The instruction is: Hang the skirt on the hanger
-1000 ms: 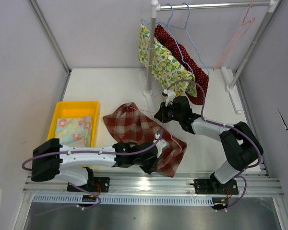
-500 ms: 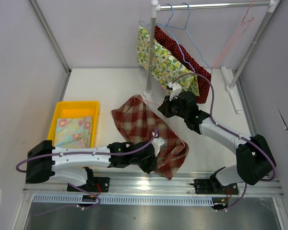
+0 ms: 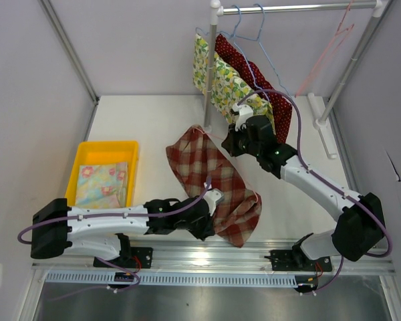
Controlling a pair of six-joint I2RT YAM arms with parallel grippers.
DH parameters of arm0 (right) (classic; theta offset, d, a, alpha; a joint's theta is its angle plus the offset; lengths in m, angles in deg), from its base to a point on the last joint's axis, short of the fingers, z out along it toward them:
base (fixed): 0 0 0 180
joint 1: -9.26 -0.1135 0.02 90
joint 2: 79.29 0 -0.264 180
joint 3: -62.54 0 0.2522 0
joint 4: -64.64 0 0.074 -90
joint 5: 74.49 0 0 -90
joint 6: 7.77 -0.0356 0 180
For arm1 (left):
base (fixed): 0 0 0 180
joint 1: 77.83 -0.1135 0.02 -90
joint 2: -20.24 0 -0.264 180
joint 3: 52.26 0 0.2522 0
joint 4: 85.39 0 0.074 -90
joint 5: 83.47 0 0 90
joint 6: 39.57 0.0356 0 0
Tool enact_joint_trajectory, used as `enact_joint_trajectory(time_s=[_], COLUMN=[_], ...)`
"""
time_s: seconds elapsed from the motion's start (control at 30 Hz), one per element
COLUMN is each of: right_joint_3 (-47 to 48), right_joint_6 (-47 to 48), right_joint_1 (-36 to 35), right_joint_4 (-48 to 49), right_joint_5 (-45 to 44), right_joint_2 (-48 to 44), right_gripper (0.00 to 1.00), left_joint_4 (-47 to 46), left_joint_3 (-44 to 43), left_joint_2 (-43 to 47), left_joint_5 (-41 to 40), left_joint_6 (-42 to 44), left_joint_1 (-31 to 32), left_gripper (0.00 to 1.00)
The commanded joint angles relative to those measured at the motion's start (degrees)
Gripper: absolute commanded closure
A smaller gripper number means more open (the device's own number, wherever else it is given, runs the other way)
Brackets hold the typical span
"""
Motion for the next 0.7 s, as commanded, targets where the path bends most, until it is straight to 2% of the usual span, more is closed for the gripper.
enact_joint_trajectory(time_s=[0.0, 0.23, 0.27, 0.3, 0.4, 0.47, 0.5, 0.6, 0.67], right_joint_3=[7.4, 15.5, 15.8, 15.9, 15.9, 16.0, 15.8, 15.4, 17.4], right_joint_6=[1.7, -0.3, -0.3, 0.0, -0.2, -0.4, -0.4, -0.6, -0.2], right_joint_1=[-1.1, -2.7, -3.9, -4.8, -7.1, -7.9, -8.3, -8.9, -8.9], right_joint_4=[-0.7, -8.5, -8.7, -8.9, -9.1, -9.8, -9.8, -9.0, -10.7], right_joint_5=[-4.2, -4.9, -5.2, -5.4, -7.9, -7.8, -7.8, -6.9, -6.5], right_joint_2=[-1.3, -1.9, -2.1, -2.5, -3.2, -3.1, -3.4, -5.3, -5.7], right_gripper=[1.00, 1.00, 1.00, 1.00, 1.00, 1.00, 1.00, 1.00, 1.00], left_joint_4=[-1.6, -1.0, -0.7, -0.9, -2.4, -2.0, -1.2, 1.2, 3.8], left_joint_3=[0.8, 0.2, -0.3, -0.4, -1.6, -5.6, -6.6, -10.8, -13.0], left_joint_2=[-0.3, 1.1, 1.7, 2.5, 6.6, 8.5, 9.1, 12.4, 14.2], left_joint_5=[2.3, -1.6, -2.8, -3.1, -4.4, -5.5, -7.5, -11.8, -16.8], left_joint_6=[-1.6, -1.3, -1.1, -0.7, 0.1, 0.7, 1.2, 1.8, 1.1], left_joint_1=[0.2, 0.1, 0.1, 0.1, 0.1, 0.0, 0.0, -0.3, -2.3], left_gripper=[1.00, 1.00, 0.97, 0.87, 0.66, 0.62, 0.56, 0.47, 0.45])
